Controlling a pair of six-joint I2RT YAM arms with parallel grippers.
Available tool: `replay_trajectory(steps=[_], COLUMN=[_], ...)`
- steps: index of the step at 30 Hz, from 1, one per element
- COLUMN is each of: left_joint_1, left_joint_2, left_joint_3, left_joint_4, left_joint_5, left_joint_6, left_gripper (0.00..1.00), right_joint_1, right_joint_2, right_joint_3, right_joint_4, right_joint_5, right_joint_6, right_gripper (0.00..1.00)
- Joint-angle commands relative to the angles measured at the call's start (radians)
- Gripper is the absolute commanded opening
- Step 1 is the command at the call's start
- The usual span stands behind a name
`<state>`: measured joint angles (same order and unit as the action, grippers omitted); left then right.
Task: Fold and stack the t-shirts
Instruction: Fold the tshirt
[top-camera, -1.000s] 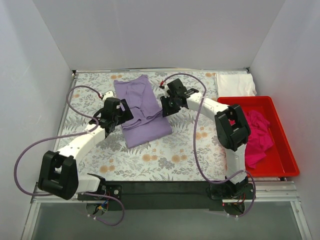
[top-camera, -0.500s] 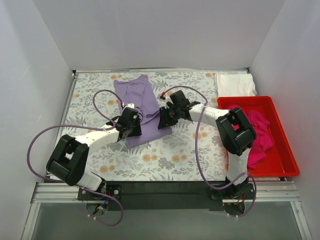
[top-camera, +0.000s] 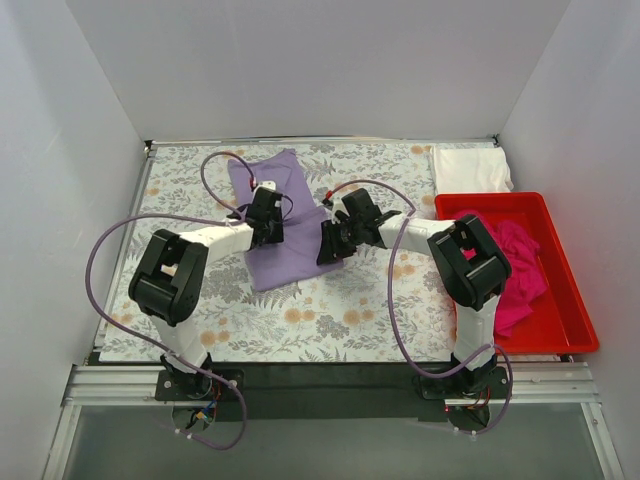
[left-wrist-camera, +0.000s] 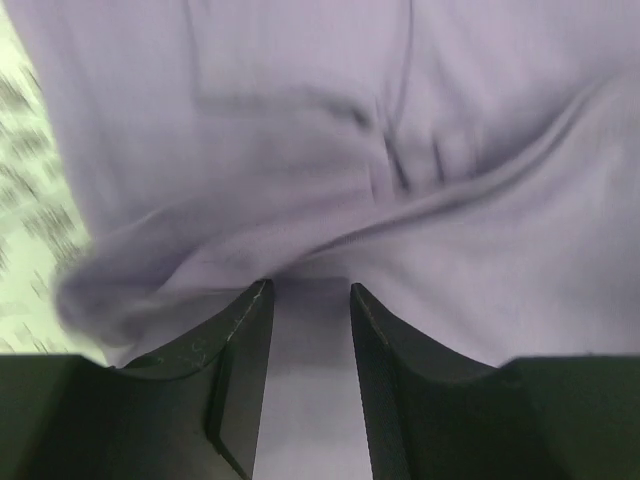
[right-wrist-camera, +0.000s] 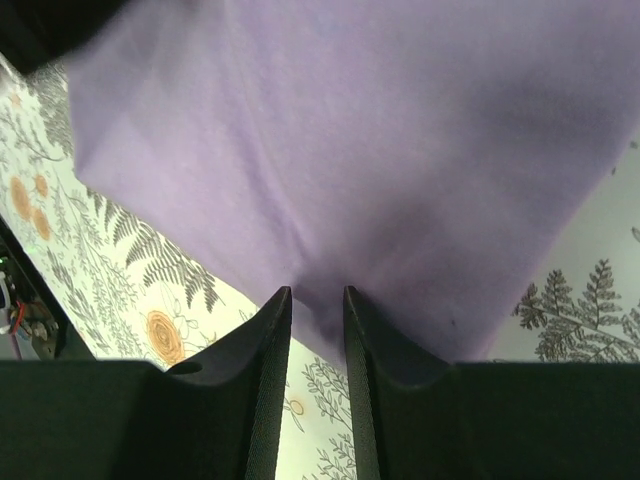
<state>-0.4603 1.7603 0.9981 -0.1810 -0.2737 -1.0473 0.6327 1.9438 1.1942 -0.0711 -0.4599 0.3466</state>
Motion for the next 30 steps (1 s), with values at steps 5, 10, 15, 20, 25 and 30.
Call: replay_trajectory(steps=[5,10,15,20,25,30], left_joint_1=[0.090,0.117,0.103,0.036,-0.011,-0.012], left_joint_2=[0.091,0.078,-0.074,-0.224,-0.281,-0.327], left_joint_3=[0.213,0.263,0.107,-0.077,-0.214,-0.314], left_joint_4=[0.014,-0.041,-0.129,-0.159,-0.195,-0.273], left_joint_5=[-0.053,-0.024,0.070,0.160,0.202,0.219], left_joint_6=[0.104,0.018,-0.147,-0.284,-0.376,-0.422], left_gripper=[0.42,0.57,0.70,0.62,0.56,0.54], right_joint_1=[-0.001,-0.007,-0.028,-0.051,-0.056,-0.056], right_joint_2=[0.010,-0.006,0.007,0.024,0.021,-0.043], right_joint_3=[-0.033,-0.013,0.005,-0.044,-0.172,-0.362], right_joint_4=[0.025,0.024,0.025,0.031,0.047,0.112], right_joint_5=[-0.013,-0.008,-0.016,-0.039,-0.074,-0.100], right_joint_6=[0.002,0.002,0.009,0.023,0.060,0.130], right_gripper=[0.29,0.29,0.29,0.29,0.29,0.29])
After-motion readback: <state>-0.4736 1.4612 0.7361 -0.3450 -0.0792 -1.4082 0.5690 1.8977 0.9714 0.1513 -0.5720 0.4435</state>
